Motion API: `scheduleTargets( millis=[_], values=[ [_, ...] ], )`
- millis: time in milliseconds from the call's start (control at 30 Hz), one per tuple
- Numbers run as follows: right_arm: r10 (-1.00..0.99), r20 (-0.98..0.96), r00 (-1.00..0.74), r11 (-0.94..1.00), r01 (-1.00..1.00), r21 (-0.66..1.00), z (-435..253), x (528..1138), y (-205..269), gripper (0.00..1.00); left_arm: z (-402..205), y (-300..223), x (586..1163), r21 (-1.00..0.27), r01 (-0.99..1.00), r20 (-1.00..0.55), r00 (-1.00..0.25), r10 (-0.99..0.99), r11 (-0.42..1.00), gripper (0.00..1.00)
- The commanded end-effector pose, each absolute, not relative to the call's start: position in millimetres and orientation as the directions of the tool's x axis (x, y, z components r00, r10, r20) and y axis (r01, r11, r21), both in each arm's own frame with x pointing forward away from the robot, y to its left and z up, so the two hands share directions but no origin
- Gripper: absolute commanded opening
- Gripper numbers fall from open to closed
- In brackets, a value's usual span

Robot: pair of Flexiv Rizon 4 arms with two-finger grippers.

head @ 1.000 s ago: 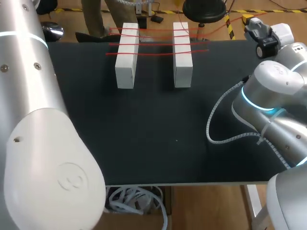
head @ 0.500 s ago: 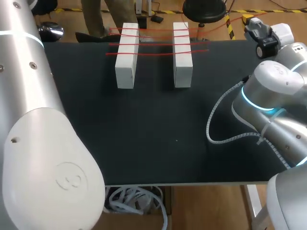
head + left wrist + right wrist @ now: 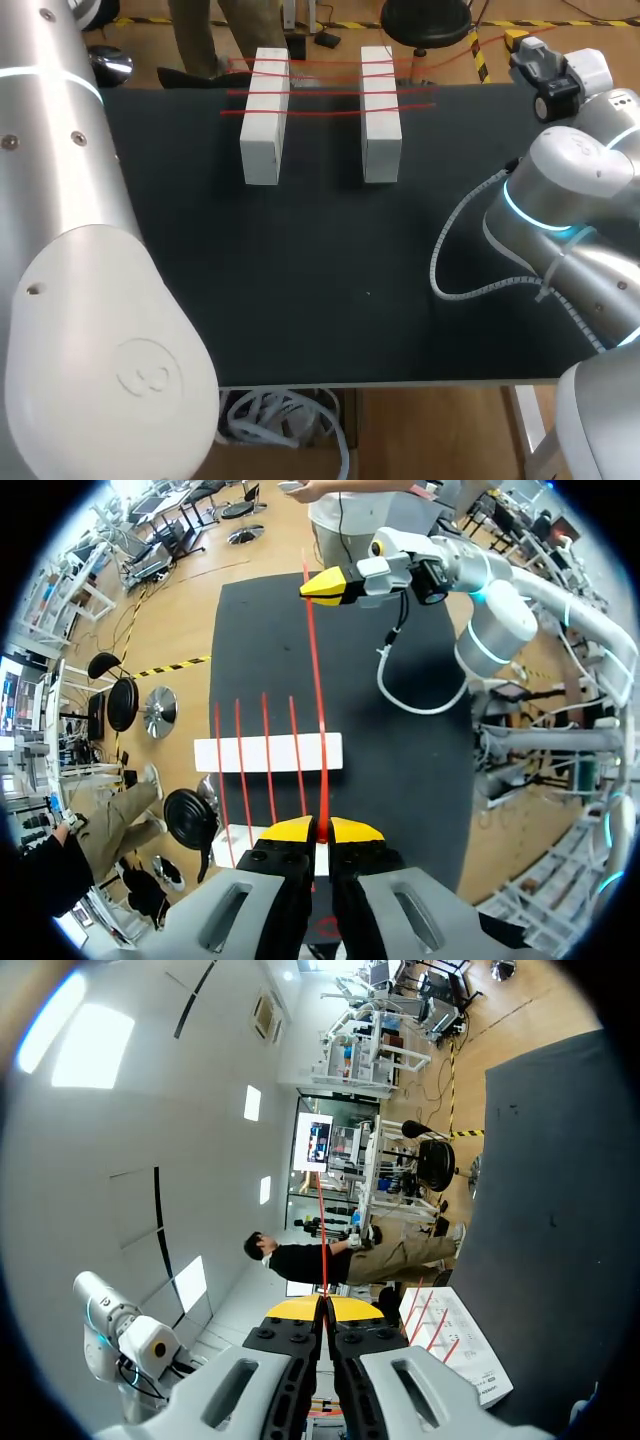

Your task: Grab the tape and strap the tape.

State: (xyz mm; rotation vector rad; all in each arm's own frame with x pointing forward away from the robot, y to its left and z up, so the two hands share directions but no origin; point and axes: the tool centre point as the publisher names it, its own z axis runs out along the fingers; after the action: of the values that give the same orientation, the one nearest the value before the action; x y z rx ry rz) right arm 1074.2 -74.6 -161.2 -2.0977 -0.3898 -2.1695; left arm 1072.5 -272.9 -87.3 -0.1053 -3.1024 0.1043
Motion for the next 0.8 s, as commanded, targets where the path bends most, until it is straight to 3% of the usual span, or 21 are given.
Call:
scheduleTargets(
  millis=[33, 267, 633, 800],
  values=[
    [0.107, 0.993, -0.045, -0.963, 0.245, 0.115, -161.1, 1074.6, -74.5, 0.00, -85.1, -274.9, 1075.0, -0.060, 0.067, 0.040, -0.997, 0.070, 0.996, 0.00],
    [0.107, 0.993, -0.045, -0.963, 0.245, 0.115, -161.1, 1074.6, -74.5, 0.00, -85.1, -274.9, 1075.0, -0.060, 0.067, 0.040, -0.997, 0.070, 0.996, 0.00],
    [0.585, 0.809, 0.057, -0.797, 0.222, 0.561, -149.5, 1083.1, -82.4, 0.00, -85.1, -274.9, 1075.0, -0.060, 0.067, 0.040, -0.997, 0.070, 0.996, 0.00],
    [0.716, 0.695, 0.067, -0.689, 0.234, 0.686, -143.2, 1085.1, -77.9, 0.00, -85.1, -274.9, 1075.0, -0.060, 0.067, 0.040, -0.997, 0.070, 0.996, 0.00]
  ],
)
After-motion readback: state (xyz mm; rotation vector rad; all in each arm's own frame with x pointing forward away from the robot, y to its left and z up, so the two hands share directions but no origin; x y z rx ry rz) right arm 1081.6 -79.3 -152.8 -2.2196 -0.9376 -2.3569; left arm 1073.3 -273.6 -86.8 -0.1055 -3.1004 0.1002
